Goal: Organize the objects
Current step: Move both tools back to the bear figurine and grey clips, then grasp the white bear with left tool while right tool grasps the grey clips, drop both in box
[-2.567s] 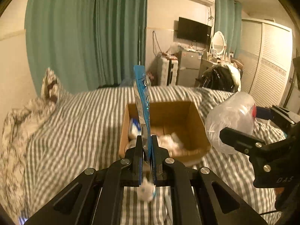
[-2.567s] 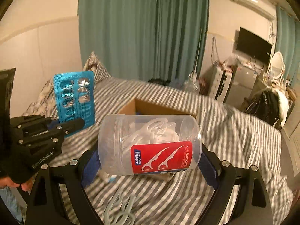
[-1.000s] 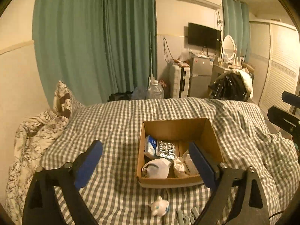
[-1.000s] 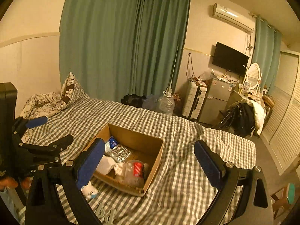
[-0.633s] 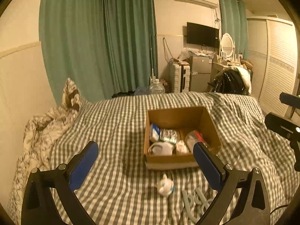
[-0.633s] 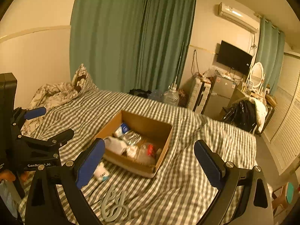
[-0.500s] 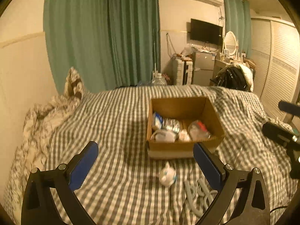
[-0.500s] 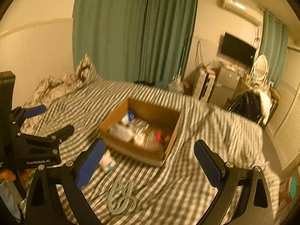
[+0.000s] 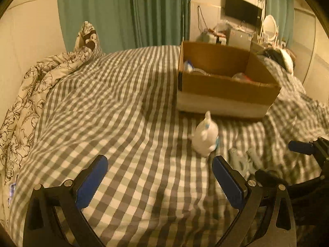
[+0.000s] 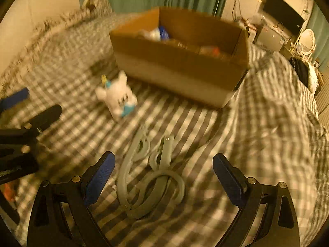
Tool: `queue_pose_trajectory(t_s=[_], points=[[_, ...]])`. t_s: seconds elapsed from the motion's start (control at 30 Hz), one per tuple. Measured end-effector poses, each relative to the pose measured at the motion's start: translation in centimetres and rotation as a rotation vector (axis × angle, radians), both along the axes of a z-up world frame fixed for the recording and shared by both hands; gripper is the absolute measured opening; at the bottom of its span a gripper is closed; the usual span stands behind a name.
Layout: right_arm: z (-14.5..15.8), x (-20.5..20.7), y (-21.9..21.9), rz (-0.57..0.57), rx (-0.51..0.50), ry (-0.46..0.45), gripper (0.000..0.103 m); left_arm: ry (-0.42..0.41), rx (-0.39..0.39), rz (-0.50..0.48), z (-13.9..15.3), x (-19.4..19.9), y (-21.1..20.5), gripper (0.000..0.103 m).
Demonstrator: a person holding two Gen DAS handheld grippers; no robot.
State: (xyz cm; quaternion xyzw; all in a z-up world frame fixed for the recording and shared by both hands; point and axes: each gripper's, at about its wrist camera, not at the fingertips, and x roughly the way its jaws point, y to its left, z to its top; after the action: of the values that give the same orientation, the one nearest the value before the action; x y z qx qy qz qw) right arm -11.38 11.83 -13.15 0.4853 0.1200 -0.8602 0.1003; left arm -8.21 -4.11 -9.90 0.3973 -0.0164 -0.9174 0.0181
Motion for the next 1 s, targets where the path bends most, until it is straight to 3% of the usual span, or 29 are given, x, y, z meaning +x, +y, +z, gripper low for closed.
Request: queue_pose_trajectory(t_s=[0.13, 0.4, 0.57, 0.67, 0.7, 0.73, 1.0], points=[[-2.3, -0.5, -0.8, 0.020, 0.009, -0.071, 0.096, -0.002, -0.021, 0.005, -0.8, -0.2, 0.0, 0.103], [-5.1, -0.9, -2.3, 0.061, 0.059, -0.134, 0.095, -0.050, 0.027, 0.018, -2.0, -0.6, -0.9, 0.103], [-4.3, -0.1, -2.1, 0.070, 0.051, -0.097, 0.064, -0.049, 0.026, 0.010, -2.1, -0.4, -0.7, 0.103], [-3.2, 0.5, -1.6, 0.072, 0.026, -0.058, 0.053, -0.046, 0.025, 0.003, -2.0, -0.2, -0.6, 0.103], [-2.6, 0.7, -1.4, 0.072, 0.012, -0.040, 0.045, -0.045, 0.024, 0.002, -2.0, -0.2, -0.5, 0.103], [-2.3, 0.8, -1.2, 0.074, -0.004, -0.031, 0.021, -0.047, 0.021, 0.001, -1.9, -0.2, -0.4, 0.103], [0.5, 0.7, 0.2, 0.092, -0.116, 0.016, 0.013, -0.066, 0.039, -0.022, -1.9, -0.9, 0.3, 0.103]])
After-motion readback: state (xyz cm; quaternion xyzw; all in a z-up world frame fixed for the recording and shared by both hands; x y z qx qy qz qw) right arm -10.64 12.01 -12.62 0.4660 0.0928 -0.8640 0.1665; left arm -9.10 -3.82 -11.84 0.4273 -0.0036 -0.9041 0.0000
